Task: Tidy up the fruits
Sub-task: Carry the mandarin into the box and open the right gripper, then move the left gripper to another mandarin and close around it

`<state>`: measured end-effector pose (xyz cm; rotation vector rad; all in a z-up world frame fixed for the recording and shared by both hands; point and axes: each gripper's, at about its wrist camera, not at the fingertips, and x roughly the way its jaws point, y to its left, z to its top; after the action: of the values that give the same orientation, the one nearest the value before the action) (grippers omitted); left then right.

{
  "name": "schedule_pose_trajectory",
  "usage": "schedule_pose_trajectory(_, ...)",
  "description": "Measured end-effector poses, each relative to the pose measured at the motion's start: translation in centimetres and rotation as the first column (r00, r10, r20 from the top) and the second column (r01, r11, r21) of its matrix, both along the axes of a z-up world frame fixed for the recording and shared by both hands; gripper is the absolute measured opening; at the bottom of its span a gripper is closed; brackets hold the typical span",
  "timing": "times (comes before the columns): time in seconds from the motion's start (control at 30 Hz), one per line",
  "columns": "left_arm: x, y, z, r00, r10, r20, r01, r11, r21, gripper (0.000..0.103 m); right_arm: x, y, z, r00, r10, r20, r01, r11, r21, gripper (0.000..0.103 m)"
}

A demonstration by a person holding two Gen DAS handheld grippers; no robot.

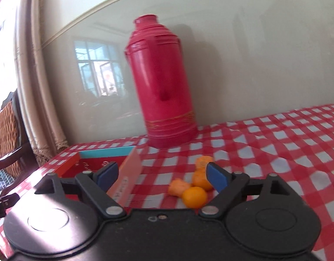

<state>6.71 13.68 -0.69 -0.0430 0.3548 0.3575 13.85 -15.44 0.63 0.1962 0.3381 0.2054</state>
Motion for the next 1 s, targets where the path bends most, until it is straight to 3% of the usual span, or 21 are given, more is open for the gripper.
schedule_pose_trajectory(1.0,1.8,-8.5,1.0,0.987,-0.157,0.009,0.157,0.987,0.022,0.103,-2.2,-8.2,0.3,0.993,-0.119,0.009,0.119,0.992,-0.033,0.084)
